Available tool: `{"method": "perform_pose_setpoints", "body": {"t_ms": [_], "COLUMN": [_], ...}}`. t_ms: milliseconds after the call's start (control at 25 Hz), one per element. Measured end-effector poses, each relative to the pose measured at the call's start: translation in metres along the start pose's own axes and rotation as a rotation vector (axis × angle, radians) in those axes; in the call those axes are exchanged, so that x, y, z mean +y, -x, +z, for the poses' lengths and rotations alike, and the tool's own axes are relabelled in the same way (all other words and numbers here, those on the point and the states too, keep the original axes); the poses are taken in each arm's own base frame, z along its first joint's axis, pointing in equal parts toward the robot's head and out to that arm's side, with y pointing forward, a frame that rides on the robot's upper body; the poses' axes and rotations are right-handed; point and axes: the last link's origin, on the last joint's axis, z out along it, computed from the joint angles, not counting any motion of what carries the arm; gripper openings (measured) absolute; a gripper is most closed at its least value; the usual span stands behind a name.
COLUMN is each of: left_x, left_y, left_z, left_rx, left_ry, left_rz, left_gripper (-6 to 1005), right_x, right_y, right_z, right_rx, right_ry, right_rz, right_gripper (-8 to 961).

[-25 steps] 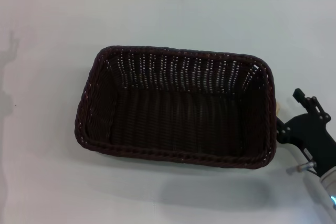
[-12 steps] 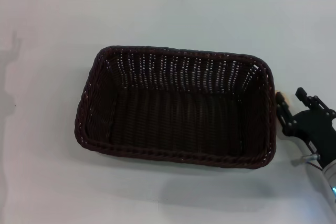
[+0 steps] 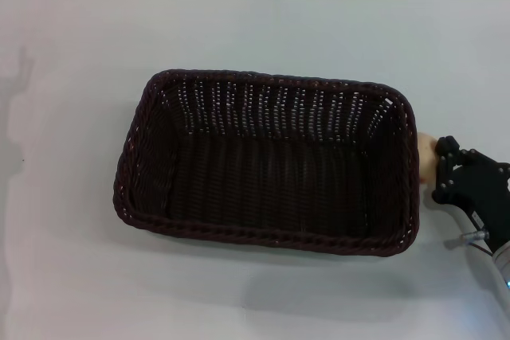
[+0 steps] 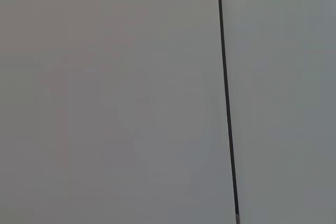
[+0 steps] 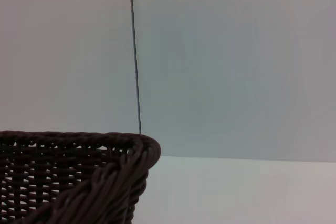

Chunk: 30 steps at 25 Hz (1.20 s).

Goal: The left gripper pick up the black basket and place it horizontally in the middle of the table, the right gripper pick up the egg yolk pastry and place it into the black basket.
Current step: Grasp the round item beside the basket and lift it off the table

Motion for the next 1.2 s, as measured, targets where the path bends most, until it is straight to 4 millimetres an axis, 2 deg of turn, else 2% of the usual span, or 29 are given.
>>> {"method": "perform_pose_setpoints", "body": {"t_ms": [240, 760, 1200], "left_x": [0.000, 0.003, 0.004], "left_y": [0.000, 0.002, 0.003], "left_z": [0.000, 0.000, 0.000], "left_rx": [-0.002, -0.012, -0.019], "left_ry": [0.000, 0.017, 0.025], "left_rz": [0.004, 0.014, 0.022], "left_gripper": [834, 834, 834], "right_x": [0.001, 0.010, 0.011], "right_y": [0.001, 0.007, 0.007], "right_z": [0.001, -0.002, -0.003], "right_rx": [-0.004, -0.055, -0.054], "right_ry": [0.006, 0.068, 0.074], "right_rz": [-0.004, -0.022, -0.022], "right_gripper": [-2, 43, 477]}}
